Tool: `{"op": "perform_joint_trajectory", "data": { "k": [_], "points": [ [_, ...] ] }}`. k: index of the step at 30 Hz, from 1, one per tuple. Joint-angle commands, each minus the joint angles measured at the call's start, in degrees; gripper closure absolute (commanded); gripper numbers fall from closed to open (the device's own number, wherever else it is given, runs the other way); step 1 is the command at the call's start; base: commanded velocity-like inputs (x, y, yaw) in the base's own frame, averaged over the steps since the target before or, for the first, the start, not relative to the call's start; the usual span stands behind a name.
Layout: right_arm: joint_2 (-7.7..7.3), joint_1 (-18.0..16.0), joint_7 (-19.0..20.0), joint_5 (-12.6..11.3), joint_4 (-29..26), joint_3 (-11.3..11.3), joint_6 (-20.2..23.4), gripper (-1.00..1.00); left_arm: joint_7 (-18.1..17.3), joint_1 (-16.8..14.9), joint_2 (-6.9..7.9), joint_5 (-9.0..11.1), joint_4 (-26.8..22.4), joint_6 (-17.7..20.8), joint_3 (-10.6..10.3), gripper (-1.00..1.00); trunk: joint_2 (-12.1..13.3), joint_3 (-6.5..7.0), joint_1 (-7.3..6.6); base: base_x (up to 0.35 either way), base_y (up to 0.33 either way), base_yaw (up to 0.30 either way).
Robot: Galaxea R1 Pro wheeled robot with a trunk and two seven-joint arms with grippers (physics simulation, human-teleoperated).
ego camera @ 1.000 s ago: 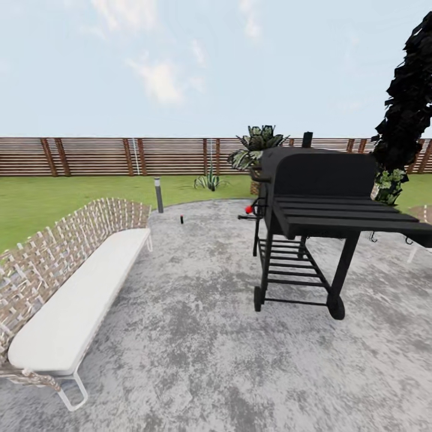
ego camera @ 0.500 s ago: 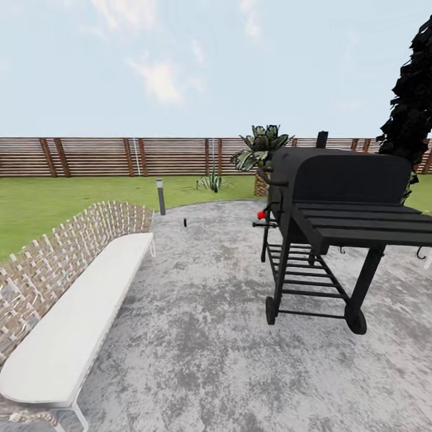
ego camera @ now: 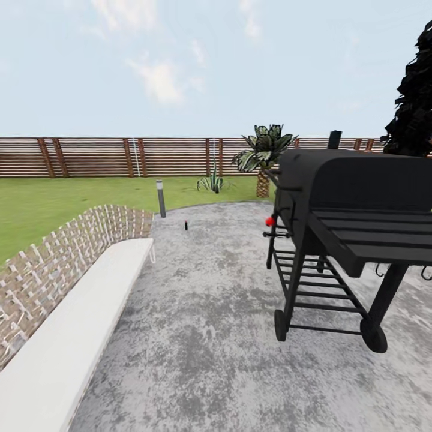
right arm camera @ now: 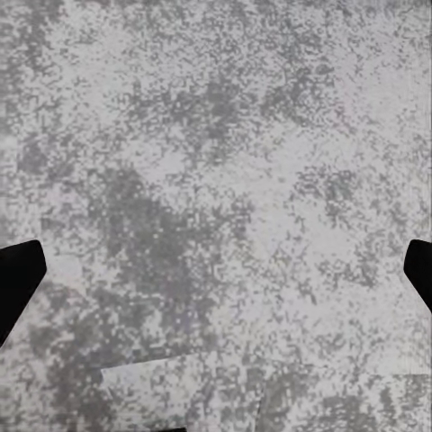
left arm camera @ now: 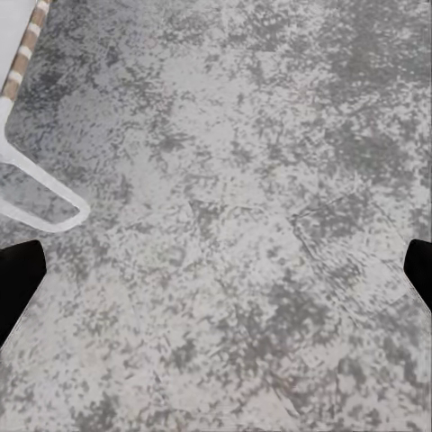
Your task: In the garden, pick up the pesticide atomizer on the floor and spray pesticide onto both trees until each tree trunk is fully covered.
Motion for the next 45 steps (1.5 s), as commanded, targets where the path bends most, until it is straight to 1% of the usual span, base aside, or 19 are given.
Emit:
{"op": "perform_joint_trajectory", "data": {
  "k": [1, 21, 45],
  "points": [
    [0.00, 0.0, -0.2, 0.0, 0.0, 0.0, -0.2, -1.00, -0.2, 0.0, -0.03, 0.5, 0.0, -0.2, 0.1, -1.00, 0.0, -0.06, 0.03, 0.350, 0.137, 0.000],
    [0.00, 0.0, -0.2, 0.0, 0.0, 0.0, -0.2, -1.00, -0.2, 0.0, -0.03, 0.5, 0.0, -0.2, 0.1, -1.00, 0.0, -0.06, 0.03, 0.350, 0.171, 0.000],
    [0.00, 0.0, -0.2, 0.0, 0.0, 0.0, -0.2, -1.00, -0.2, 0.0, -0.03, 0.4, 0.0, -0.2, 0.1, -1.00, 0.0, -0.06, 0.03, 0.350, 0.014, 0.000]
  ]
}}
